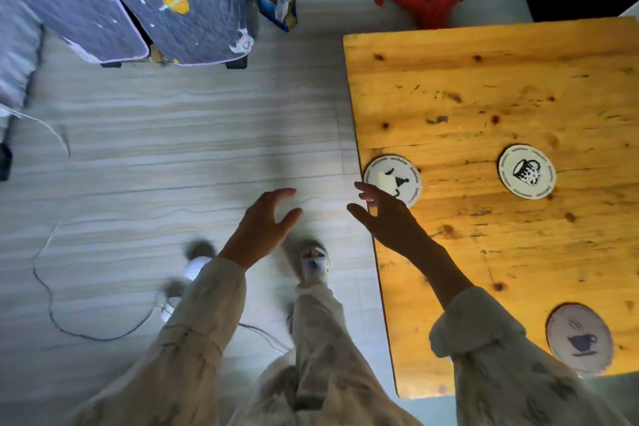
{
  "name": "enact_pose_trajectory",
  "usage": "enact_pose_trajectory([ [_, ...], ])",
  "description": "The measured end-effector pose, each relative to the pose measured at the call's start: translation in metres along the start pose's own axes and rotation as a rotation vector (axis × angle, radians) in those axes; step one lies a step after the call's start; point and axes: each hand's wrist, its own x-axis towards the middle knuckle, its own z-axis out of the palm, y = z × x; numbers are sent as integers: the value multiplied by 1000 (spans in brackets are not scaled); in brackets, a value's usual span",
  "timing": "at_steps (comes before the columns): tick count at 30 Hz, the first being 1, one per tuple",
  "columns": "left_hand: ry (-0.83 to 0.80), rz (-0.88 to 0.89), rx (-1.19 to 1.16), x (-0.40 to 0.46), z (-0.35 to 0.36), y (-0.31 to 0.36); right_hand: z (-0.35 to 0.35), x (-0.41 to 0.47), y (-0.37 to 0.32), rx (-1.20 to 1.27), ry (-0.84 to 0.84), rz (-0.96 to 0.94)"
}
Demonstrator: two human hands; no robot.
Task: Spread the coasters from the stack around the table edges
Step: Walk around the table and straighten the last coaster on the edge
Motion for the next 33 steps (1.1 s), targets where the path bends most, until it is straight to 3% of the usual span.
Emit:
enact_pose_trajectory([
  [10,-26,44,-36,169,-106,63,-93,134,-87,118,132,-9],
  [16,-25,201,-37,280,-163,126,-161,207,-118,118,237,35],
  [23,-217,349,80,411,-202,179,-222,284,-144,120,344,79],
  [28,-255,437,71,522,-231,213,-266,353,-168,166,480,173],
  [33,-409,493,128,611,-248,252,-299,406,-191,277,631,287],
])
